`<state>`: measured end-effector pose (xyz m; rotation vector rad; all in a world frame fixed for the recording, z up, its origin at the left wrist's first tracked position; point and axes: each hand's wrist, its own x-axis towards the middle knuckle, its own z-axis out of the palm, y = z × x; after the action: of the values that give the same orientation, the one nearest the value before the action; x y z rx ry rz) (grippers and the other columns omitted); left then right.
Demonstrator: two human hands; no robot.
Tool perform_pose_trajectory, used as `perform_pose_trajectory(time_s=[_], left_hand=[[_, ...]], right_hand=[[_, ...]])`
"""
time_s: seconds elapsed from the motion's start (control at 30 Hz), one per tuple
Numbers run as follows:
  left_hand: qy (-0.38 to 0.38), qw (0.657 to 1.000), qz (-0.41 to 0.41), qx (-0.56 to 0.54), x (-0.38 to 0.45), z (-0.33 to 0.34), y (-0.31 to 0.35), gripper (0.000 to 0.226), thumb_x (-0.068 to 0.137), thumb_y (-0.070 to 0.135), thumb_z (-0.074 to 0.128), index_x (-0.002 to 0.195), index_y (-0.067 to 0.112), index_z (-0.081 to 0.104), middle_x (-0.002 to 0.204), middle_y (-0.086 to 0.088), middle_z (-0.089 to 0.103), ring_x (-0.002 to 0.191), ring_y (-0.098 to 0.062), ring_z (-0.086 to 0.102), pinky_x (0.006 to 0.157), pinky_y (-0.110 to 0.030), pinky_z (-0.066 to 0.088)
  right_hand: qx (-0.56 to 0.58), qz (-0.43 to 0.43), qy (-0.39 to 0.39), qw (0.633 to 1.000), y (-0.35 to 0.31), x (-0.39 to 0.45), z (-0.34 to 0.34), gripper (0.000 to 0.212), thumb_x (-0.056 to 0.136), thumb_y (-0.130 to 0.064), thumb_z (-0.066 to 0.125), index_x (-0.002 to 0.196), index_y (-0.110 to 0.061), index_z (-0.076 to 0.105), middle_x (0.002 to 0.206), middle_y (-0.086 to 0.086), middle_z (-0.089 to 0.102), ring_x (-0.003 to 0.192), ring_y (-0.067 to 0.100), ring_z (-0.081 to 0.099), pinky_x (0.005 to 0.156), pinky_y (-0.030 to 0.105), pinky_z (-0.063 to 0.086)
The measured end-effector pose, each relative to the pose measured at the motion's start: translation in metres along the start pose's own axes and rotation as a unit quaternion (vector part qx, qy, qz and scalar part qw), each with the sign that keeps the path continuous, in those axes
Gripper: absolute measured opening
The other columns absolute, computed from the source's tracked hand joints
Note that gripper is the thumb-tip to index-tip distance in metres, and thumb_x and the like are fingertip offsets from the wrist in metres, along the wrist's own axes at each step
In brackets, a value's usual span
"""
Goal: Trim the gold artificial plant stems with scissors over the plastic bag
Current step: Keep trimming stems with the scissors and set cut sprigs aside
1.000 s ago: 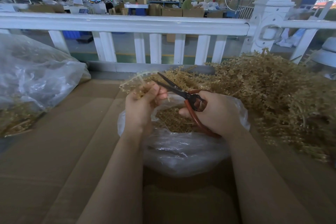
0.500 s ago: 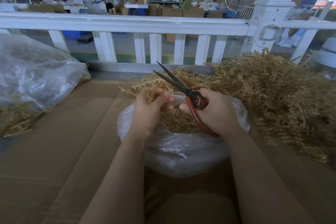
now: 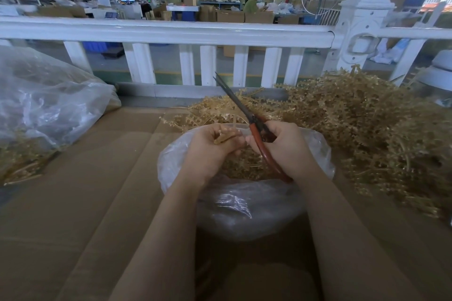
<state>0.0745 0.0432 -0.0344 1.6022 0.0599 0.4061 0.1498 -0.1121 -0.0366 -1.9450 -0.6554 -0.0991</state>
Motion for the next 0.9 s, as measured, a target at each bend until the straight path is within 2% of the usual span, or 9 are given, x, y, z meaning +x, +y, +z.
perform_pose_trajectory(time_s=[0.1,0.23,0.3,0.4,0.5,0.6,0.67,0.73,0.9], left_hand=[[0.007,0.996,-0.025,-0.088,0.001,0.0,0.001,0.017,0.084,0.0,0.072,0.099,-0.006,0.067,0.071,-0.007,0.072,0.063,-0.012,0.066,0.066,-0.023,0.057],[0.008,0.988,-0.032,-0.149,0.001,0.002,0.002,0.013,0.088,-0.001,0.067,0.099,-0.008,0.068,0.076,-0.008,0.074,0.065,-0.011,0.067,0.062,-0.019,0.054],[0.011,0.989,-0.026,-0.148,0.001,0.0,0.002,0.015,0.089,-0.001,0.065,0.1,-0.011,0.067,0.075,-0.007,0.072,0.067,-0.013,0.065,0.065,-0.021,0.055],[0.053,0.99,-0.012,-0.132,0.002,-0.003,0.002,0.007,0.089,-0.001,0.066,0.094,-0.004,0.069,0.072,-0.006,0.071,0.066,-0.014,0.065,0.068,-0.025,0.057],[0.12,0.988,0.002,-0.098,0.005,-0.008,0.0,0.004,0.088,0.003,0.07,0.089,0.006,0.071,0.069,-0.001,0.071,0.063,-0.01,0.065,0.066,-0.025,0.055],[0.141,0.985,0.014,-0.097,0.006,-0.012,-0.002,0.005,0.088,0.001,0.069,0.09,0.005,0.071,0.067,0.004,0.071,0.062,-0.005,0.066,0.059,-0.016,0.052],[0.143,0.984,0.014,-0.104,0.007,-0.013,-0.003,0.005,0.089,-0.002,0.067,0.088,0.003,0.07,0.065,0.004,0.07,0.061,-0.005,0.066,0.058,-0.014,0.052],[0.141,0.985,0.014,-0.103,0.008,-0.014,-0.002,0.015,0.09,-0.005,0.064,0.081,0.006,0.07,0.063,0.003,0.069,0.06,-0.005,0.066,0.058,-0.015,0.052],[0.086,0.988,0.027,-0.122,0.004,-0.017,0.001,0.034,0.091,-0.005,0.062,0.071,0.019,0.077,0.072,0.003,0.073,0.068,-0.006,0.068,0.063,-0.016,0.054]], right_hand=[[0.036,0.011,0.014,0.999,0.002,0.004,0.0,0.015,0.084,-0.023,0.081,0.077,-0.015,0.071,0.056,-0.016,0.064,0.05,-0.004,0.056,0.049,0.014,0.044],[0.058,0.019,0.018,0.998,0.0,0.004,-0.001,0.017,0.084,-0.021,0.082,0.082,-0.009,0.071,0.059,-0.011,0.064,0.053,0.0,0.058,0.052,0.017,0.047],[0.038,0.014,0.013,0.999,-0.002,0.003,0.0,0.021,0.081,-0.029,0.083,0.082,-0.012,0.071,0.062,-0.009,0.068,0.056,0.001,0.061,0.056,0.022,0.053],[0.006,0.007,0.023,1.0,-0.007,-0.001,0.0,0.044,0.065,-0.062,0.077,0.08,-0.022,0.071,0.071,-0.013,0.072,0.065,0.003,0.066,0.064,0.035,0.059],[-0.061,-0.024,0.034,0.997,-0.009,-0.004,-0.003,0.045,0.058,-0.08,0.067,0.077,-0.041,0.064,0.072,-0.032,0.064,0.068,-0.006,0.061,0.06,0.025,0.046],[-0.14,-0.062,0.029,0.988,-0.011,-0.007,-0.004,0.039,0.062,-0.087,0.06,0.081,-0.053,0.057,0.081,-0.038,0.063,0.077,-0.01,0.061,0.06,0.02,0.043],[-0.172,-0.074,0.019,0.982,-0.01,-0.008,-0.004,0.042,0.064,-0.086,0.06,0.087,-0.051,0.058,0.081,-0.03,0.067,0.079,-0.007,0.064,0.066,0.023,0.051],[-0.202,-0.076,0.014,0.976,-0.008,-0.009,-0.004,0.045,0.067,-0.082,0.064,0.091,-0.044,0.061,0.079,-0.024,0.068,0.079,-0.004,0.064,0.071,0.026,0.055],[-0.252,-0.097,0.016,0.963,-0.006,-0.009,-0.007,0.039,0.072,-0.078,0.066,0.08,-0.043,0.053,0.073,-0.02,0.06,0.074,-0.005,0.055,0.06,0.018,0.041]])
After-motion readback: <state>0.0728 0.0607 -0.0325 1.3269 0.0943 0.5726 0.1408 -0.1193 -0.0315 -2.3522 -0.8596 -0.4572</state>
